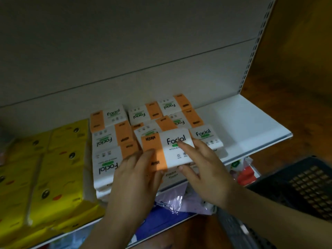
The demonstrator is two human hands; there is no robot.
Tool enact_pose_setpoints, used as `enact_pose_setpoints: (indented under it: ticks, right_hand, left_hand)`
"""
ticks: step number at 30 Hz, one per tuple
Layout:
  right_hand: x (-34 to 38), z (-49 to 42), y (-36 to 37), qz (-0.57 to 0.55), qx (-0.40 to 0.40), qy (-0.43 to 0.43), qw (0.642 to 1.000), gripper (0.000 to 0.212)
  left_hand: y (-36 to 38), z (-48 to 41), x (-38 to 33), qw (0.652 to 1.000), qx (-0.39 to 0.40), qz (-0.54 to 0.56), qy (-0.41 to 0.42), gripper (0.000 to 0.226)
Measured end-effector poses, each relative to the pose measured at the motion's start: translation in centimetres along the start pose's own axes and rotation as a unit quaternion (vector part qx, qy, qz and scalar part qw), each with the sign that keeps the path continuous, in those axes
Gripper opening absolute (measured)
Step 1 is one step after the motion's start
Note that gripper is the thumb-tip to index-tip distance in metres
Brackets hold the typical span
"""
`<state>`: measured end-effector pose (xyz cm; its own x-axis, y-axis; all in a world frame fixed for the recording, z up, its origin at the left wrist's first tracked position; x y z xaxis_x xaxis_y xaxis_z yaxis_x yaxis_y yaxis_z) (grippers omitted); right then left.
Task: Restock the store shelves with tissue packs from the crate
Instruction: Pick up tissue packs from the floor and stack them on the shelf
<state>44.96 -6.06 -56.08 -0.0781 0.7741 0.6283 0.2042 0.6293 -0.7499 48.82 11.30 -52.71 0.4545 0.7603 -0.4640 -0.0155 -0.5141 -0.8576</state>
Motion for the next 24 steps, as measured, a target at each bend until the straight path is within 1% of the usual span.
enact_pose_setpoints:
  ticks: [2,3,6,8,10,12,14,15,16,19,22,24]
  right_hand:
    - [-0.2,0.4,-0.4,0.006,-0.023,-0.04,0.999,0.051]
    - [-0.3,0.3,-0.6,0.004,-0.024,-0.046,0.999,0.05]
    - [-0.5,-0.9,-0.7,0.017,-0.004,-0.03,0.999,0.049]
    - [-0.5,-2.4,-0.6,0.025,0.034,0.0,0.999,0.049]
    - [-0.5,-4.2,-0.4,0.047,0.054,0.022,0.997,0.051]
    - [-0.2,-5.5,-0.1,0.065,0.06,0.029,0.996,0.05]
    - [0.2,-6.3,0.2,0.081,0.05,0.019,0.995,0.049]
    - [0.1,-6.5,0.4,0.081,0.03,0.006,0.996,0.049]
    - [0.2,-6.4,0.5,0.082,0.027,0.003,0.996,0.048]
    - [0.8,-5.0,0.1,0.079,0.049,0.018,0.996,0.048]
    - [0.5,-3.6,-0.2,0.099,0.053,0.019,0.994,0.047]
    - [-0.1,-3.8,0.1,0.098,0.084,0.039,0.991,0.045]
  left_hand:
    - [-0.2,0.4,-0.4,1.0,-0.011,0.006,-0.01,0.043]
    - [-0.3,0.2,-0.5,1.0,-0.01,0.001,-0.012,0.042]
    - [-0.1,-0.9,-0.2,0.999,0.019,-0.046,-0.013,0.041]
    - [0.3,-2.2,0.4,0.997,0.033,-0.071,-0.02,0.041]
    - [0.3,-3.5,0.9,0.995,0.034,-0.092,-0.031,0.039]
    - [0.4,-4.6,1.3,0.993,0.039,-0.112,-0.03,0.042]
    - [0.1,-5.4,1.4,0.993,0.041,-0.102,-0.038,0.046]
    - [-0.2,-5.6,1.4,0.994,0.045,-0.093,-0.045,0.045]
    - [-0.4,-5.5,1.4,0.994,0.039,-0.092,-0.043,0.043]
    - [-1.0,-4.4,1.1,0.996,0.021,-0.081,-0.032,0.035]
    - [-0.5,-3.4,0.7,0.993,0.07,-0.082,-0.046,0.032]
    - [0.3,-3.4,0.7,0.989,0.096,-0.101,-0.054,0.036]
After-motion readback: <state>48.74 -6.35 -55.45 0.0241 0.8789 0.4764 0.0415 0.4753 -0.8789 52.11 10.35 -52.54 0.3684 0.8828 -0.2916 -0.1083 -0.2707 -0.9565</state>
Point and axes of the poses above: each hand's wrist, its own z-axis away from the middle knuckle, its own y-axis out of the palm, x = y × z, the point moved 2 cm from there along -z, towards the middle knuckle, and after that the axes turned 4 degrees about z, right-handed, at the moved point
